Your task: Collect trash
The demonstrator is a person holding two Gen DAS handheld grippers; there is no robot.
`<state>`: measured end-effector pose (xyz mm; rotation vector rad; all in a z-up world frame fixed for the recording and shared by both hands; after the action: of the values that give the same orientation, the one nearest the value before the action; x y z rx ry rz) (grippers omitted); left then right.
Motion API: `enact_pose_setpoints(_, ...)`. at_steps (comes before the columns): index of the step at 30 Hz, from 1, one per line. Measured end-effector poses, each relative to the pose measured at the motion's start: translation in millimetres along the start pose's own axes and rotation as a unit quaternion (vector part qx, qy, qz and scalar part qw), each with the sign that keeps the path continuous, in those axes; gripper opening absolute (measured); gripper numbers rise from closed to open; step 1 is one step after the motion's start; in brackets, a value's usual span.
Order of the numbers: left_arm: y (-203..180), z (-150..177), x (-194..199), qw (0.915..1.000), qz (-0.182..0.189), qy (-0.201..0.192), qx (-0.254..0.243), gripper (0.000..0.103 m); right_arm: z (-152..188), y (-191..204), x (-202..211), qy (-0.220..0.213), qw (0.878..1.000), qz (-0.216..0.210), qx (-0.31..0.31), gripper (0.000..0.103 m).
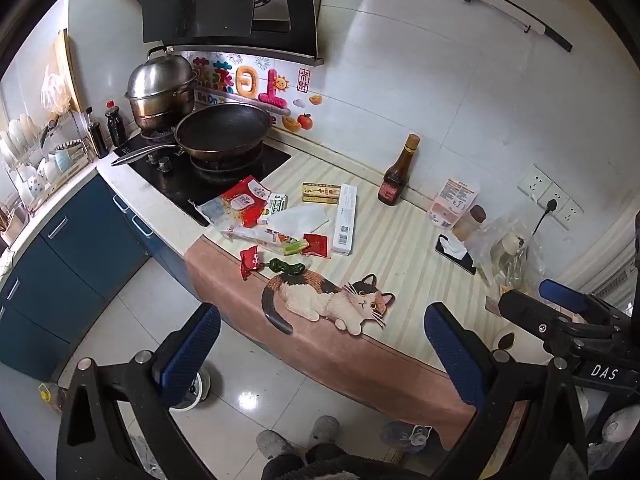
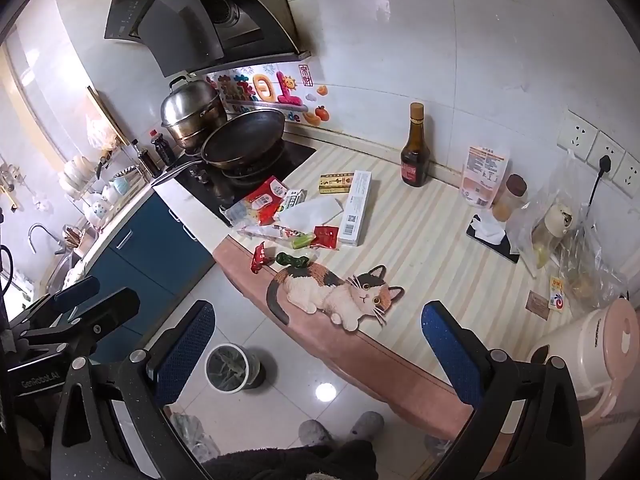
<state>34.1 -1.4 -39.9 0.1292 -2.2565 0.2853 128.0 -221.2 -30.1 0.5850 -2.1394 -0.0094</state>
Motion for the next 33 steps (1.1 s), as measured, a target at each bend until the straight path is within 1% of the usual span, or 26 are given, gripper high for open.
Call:
enact_pose_setpoints(19, -0.4, -7.6, 3.9, 1.0, 0.008, 0.0, -0.001, 0.103, 1.5, 0.9, 2.5, -0.001, 1.0, 0.003, 0.003, 0.103)
enact_pose_setpoints(20, -0.8, -3.0, 3.4, 1.0, 0.005, -0.002, 0.002, 0.103, 1.5, 0.7, 2.6, -0.001, 1.0, 0.002, 0.002, 0.103)
enact_pose_setpoints(33, -0.9, -3.5, 4.5, 1.0, 0.005, -0.004, 0.0, 0.103, 2.0, 1.0, 1.6, -0.001, 1.0, 0.001, 0.002, 0.103)
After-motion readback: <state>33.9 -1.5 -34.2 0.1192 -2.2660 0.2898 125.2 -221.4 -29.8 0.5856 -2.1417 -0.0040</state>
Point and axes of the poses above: each gripper's, at about its wrist camera, not at the fingertips, and x roughly against the way its jaws point, y to its left, z to its underside, the point moved 6 cm from there along -x, roughly the way its jaws point, and after that the axes turned 2 degrees about -y, right-handed, at the moved point
